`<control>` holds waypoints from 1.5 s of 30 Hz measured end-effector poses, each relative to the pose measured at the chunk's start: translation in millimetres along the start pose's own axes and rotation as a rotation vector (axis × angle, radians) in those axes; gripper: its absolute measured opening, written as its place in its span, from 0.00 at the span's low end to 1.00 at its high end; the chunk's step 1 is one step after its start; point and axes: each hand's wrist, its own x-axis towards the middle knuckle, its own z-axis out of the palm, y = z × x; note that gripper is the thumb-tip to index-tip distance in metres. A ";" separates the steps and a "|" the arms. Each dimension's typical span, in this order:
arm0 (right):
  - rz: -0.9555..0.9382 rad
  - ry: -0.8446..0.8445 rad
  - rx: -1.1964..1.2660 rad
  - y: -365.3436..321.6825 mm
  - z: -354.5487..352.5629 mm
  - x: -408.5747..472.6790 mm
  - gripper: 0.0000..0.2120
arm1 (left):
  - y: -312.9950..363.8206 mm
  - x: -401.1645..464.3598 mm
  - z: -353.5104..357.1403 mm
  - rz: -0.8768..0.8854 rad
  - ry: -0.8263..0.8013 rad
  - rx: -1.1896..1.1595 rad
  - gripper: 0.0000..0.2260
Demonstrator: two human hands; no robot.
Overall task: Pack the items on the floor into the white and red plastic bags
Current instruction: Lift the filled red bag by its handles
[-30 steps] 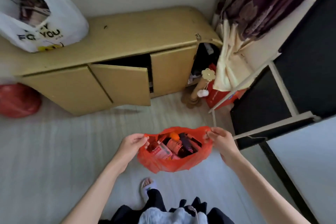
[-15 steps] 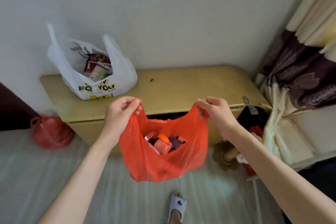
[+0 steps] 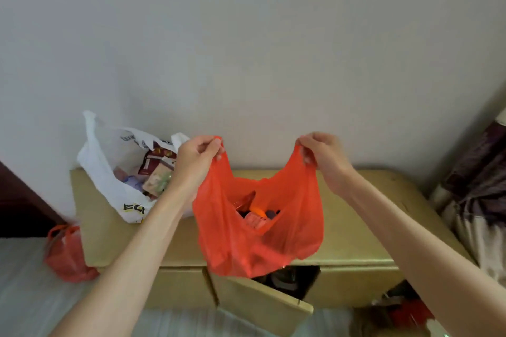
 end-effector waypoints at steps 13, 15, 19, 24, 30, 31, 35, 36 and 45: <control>0.057 0.253 -0.048 13.7 36.0 183.3 0.12 | -27.0 195.1 52.2 -0.012 -0.275 -0.022 0.06; 0.070 0.267 -0.043 11.8 34.6 201.5 0.12 | -26.5 212.8 62.5 -0.023 -0.280 -0.037 0.07; 0.083 0.275 -0.055 10.0 27.7 231.1 0.12 | -28.0 239.4 81.3 -0.021 -0.278 -0.033 0.06; 0.134 0.231 -0.012 13.2 28.3 256.3 0.12 | -45.2 264.4 79.5 -0.013 -0.192 0.074 0.09; 0.201 0.186 0.046 35.7 24.6 263.1 0.10 | -61.1 279.3 76.1 -0.062 -0.100 0.083 0.10; 0.204 0.184 0.051 39.2 22.9 263.0 0.10 | -64.0 279.6 75.7 -0.071 -0.085 0.070 0.09; 0.201 0.151 0.010 50.4 18.6 261.4 0.08 | -78.8 277.5 72.7 -0.135 -0.036 0.037 0.08; 0.206 0.141 -0.013 54.1 17.9 261.1 0.08 | -81.1 277.0 71.9 -0.159 -0.029 0.026 0.06; 0.323 0.009 -0.139 64.5 15.6 249.4 0.03 | -98.6 272.5 58.4 -0.334 -0.094 -0.008 0.05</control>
